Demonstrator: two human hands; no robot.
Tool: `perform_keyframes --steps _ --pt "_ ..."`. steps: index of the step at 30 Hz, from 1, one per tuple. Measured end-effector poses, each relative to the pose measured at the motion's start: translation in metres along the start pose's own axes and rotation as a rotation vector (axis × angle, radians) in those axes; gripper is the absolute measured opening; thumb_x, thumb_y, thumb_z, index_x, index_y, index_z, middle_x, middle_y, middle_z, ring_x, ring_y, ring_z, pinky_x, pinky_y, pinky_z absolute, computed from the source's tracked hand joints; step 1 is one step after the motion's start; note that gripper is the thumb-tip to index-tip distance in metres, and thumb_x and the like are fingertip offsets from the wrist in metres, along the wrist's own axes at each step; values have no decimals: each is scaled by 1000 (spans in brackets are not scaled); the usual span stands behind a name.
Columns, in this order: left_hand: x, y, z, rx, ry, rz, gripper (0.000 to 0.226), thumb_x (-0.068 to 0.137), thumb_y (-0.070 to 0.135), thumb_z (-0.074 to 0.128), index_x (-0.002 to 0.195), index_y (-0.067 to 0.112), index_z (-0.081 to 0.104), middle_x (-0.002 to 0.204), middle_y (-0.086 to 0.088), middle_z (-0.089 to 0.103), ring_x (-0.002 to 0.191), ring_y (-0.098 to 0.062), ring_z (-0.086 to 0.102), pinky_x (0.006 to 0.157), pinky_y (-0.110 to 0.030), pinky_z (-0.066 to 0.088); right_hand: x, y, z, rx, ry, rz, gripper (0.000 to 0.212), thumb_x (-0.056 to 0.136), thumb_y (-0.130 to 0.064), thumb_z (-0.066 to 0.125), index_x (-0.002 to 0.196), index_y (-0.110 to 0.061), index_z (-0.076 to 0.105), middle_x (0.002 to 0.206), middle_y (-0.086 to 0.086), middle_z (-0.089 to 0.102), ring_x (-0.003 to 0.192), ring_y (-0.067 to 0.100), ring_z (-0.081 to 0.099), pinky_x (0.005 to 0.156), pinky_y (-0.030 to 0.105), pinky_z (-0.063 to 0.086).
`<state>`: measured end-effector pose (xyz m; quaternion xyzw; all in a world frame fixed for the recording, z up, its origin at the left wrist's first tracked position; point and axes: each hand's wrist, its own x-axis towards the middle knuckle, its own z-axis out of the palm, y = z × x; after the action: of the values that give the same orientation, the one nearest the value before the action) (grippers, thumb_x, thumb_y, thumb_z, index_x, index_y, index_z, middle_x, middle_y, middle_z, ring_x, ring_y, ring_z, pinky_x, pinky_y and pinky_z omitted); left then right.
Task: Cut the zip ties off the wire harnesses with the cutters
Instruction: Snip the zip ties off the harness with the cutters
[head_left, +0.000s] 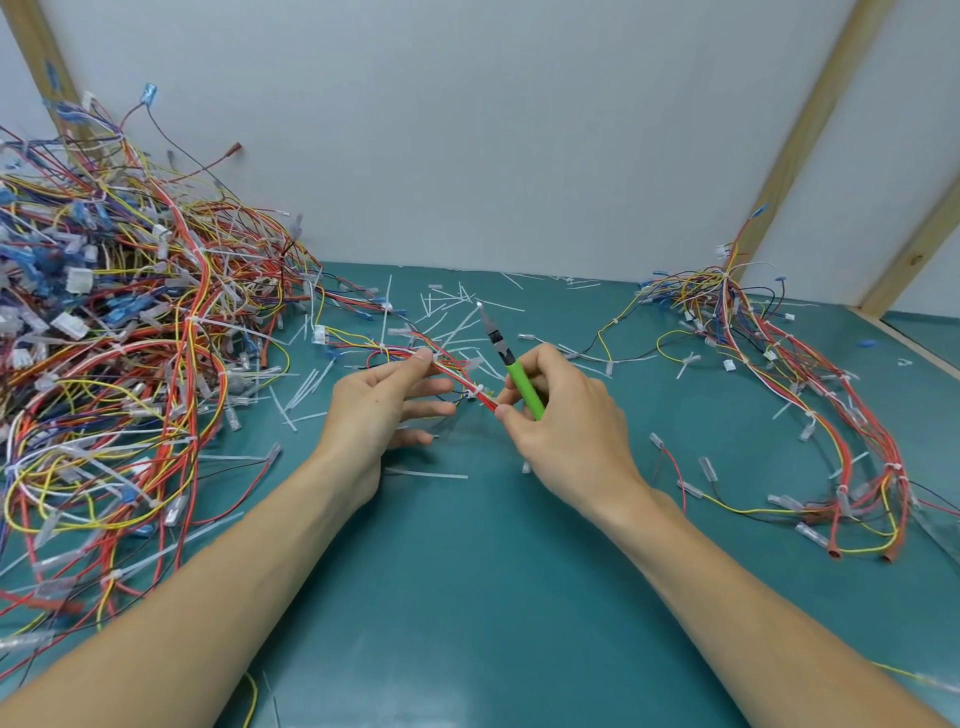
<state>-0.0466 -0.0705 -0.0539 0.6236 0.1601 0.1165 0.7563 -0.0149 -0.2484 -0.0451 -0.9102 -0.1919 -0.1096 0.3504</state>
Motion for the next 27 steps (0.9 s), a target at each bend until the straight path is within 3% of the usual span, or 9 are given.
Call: perform_keyframes --steps 5,8,12,15,17,19,23,27 --pt "0 0 1 -84 -8 -44 18 93 33 69 89 16 72 77 6 74 58 -5 67 43 -18 47 0 1 -2 -143 -1 -88 24 92 -34 69 102 -32 47 98 -15 73 97 25 65 77 41 51" --pt "0 0 3 -121 -58 -34 16 95 28 66 90 14 71 76 6 74 63 -5 69 46 -18 48 1 2 -4 -156 60 -56 22 92 -38 67 100 -30 48 93 -14 73 93 25 66 75 40 50" --pt "-1 -2 5 -94 -72 12 15 95 28 67 91 15 72 79 4 74 70 -8 72 48 -18 50 -1 -6 -13 192 165 -73 11 89 -30 68 91 -26 57 83 -14 72 78 13 67 73 43 55" --pt "-3 -4 8 -53 -106 49 17 96 27 65 96 13 75 80 3 73 71 -10 72 48 -19 49 -5 -16 -13 510 -24 -118 14 86 -15 63 90 -29 60 98 -16 76 76 14 67 70 47 59" --pt "-4 -4 9 -12 -127 72 19 98 25 63 101 10 76 83 1 71 70 -11 70 49 -19 49 -7 -19 -10 558 -150 -136 19 84 -12 61 88 -30 59 98 -20 76 74 5 65 67 39 55" --pt "-4 -4 9 36 -126 103 18 98 25 63 96 13 76 84 0 71 66 -11 68 48 -20 48 -7 -17 -7 572 -195 -126 20 82 -11 59 87 -30 59 96 -21 74 77 6 66 68 39 53" --pt "-5 -4 10 59 -123 135 16 96 29 66 88 18 74 81 0 72 61 -11 67 46 -19 43 -2 -12 -7 630 -164 -18 24 78 -9 59 94 -27 60 119 -10 72 75 12 64 68 41 57" --pt "-6 -5 11 89 -159 180 15 96 28 65 89 20 75 81 1 74 59 -11 65 44 -18 41 3 -9 -9 719 -167 188 22 91 3 61 96 -18 61 121 9 72 61 11 60 59 38 56"
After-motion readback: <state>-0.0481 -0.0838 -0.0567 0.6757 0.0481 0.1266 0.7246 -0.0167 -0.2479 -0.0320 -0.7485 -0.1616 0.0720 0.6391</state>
